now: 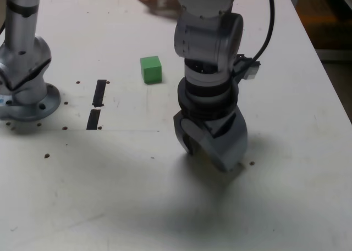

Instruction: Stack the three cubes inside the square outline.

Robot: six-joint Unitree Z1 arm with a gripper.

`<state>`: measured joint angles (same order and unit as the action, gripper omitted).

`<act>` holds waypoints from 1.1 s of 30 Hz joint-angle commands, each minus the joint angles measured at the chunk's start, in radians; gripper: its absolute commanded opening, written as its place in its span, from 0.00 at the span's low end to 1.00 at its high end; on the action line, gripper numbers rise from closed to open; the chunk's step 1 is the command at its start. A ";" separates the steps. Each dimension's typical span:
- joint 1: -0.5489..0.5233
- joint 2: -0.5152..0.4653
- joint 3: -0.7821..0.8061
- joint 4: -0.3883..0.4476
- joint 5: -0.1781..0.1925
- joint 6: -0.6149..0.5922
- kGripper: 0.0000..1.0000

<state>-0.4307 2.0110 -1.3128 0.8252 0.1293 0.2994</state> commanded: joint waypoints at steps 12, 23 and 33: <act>-0.001 -0.032 -0.007 0.008 0.003 -0.002 0.03; -0.001 -0.166 -0.011 0.080 0.036 -0.055 0.02; 0.030 -0.229 -0.044 0.157 0.074 -0.138 0.03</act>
<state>-0.4094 1.7868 -1.3514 0.9818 0.2059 0.1665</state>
